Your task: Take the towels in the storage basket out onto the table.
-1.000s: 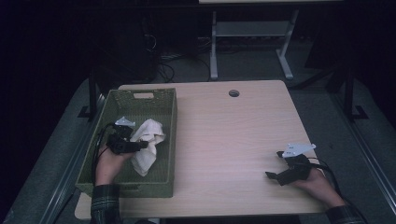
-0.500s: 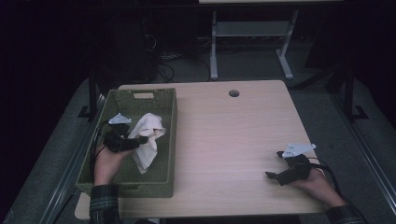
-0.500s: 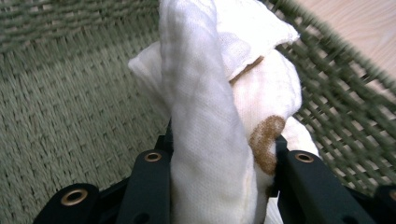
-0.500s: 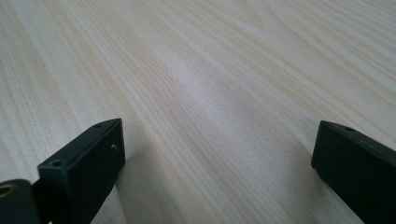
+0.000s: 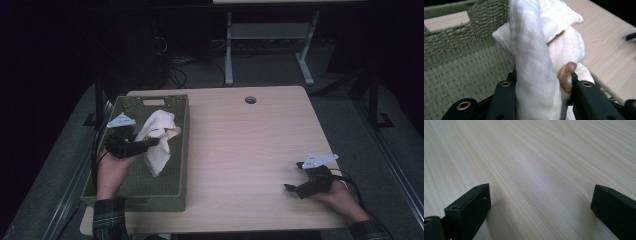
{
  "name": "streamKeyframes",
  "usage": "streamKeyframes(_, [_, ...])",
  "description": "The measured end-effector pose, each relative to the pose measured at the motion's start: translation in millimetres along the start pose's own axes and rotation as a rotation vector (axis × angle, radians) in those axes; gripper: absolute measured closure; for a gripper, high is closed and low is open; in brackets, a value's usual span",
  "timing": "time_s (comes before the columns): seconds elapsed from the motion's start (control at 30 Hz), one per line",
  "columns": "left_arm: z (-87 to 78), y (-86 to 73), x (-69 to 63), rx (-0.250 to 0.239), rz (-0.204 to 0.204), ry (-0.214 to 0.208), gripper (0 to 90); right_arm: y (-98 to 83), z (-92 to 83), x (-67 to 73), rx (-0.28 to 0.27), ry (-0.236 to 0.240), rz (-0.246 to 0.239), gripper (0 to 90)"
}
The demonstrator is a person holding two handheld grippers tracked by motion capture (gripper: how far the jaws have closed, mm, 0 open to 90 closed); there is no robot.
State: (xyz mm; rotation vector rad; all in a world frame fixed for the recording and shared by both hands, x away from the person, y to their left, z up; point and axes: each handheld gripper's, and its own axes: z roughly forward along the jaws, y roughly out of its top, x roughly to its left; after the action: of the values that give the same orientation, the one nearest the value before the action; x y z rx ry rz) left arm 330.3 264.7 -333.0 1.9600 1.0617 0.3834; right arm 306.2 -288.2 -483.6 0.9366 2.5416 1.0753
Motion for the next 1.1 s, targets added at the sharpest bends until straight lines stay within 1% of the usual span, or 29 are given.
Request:
streamKeyframes(0.07, [-1.2, 3.4, -2.8, -0.012, 0.004, -0.007, 64.5, 0.0, 0.0, 0.0, 0.0, 0.0, 0.0, 2.4])
streamKeyframes(0.27, [-1.9, 13.9, -12.3, -0.027, 0.027, -0.029, 64.5, 0.0, 0.0, 0.0, 0.0, 0.0, -0.001, 2.5])
streamKeyframes(0.4, [0.5, 20.6, -19.1, -0.036, 0.038, -0.056, 64.6, 0.0, 0.0, 0.0, 0.0, 0.0, -0.001, 2.5])
streamKeyframes(0.5, [2.3, 24.6, -24.2, -0.045, 0.044, -0.067, 64.6, 0.0, 0.0, 0.0, 0.0, 0.0, 0.001, 2.5])
streamKeyframes(0.63, [3.4, 29.3, -29.9, -0.051, 0.061, -0.086, 64.6, 0.0, 0.0, 0.0, 0.0, 0.0, -0.001, 2.5])
streamKeyframes(0.7, [4.1, 31.7, -33.2, -0.056, 0.063, -0.099, 64.6, 0.0, 0.0, 0.0, 0.0, 0.0, -0.001, 2.5])
streamKeyframes(0.73, [5.1, 34.7, -37.0, -0.061, 0.068, -0.111, 64.7, 0.0, 0.0, 0.1, 0.0, 0.0, 0.001, 2.5])
streamKeyframes(0.77, [5.1, 34.7, -37.0, -0.061, 0.068, -0.111, 64.7, 0.0, 0.0, 0.1, 0.0, 0.0, 0.001, 2.5])
streamKeyframes(0.87, [7.9, 39.3, -43.2, -0.068, 0.074, -0.131, 64.7, 0.0, 0.0, 0.0, 0.0, 0.0, 0.001, 2.5])
streamKeyframes(1.0, [13.2, 46.4, -52.9, -0.071, 0.098, -0.151, 64.7, 0.0, 0.0, -0.1, 0.0, 0.0, -0.001, 2.5])
streamKeyframes(1.1, [17.8, 51.4, -60.7, -0.068, 0.107, -0.171, 64.7, 0.0, 0.0, 0.0, 0.0, 0.0, 0.0, 2.5])
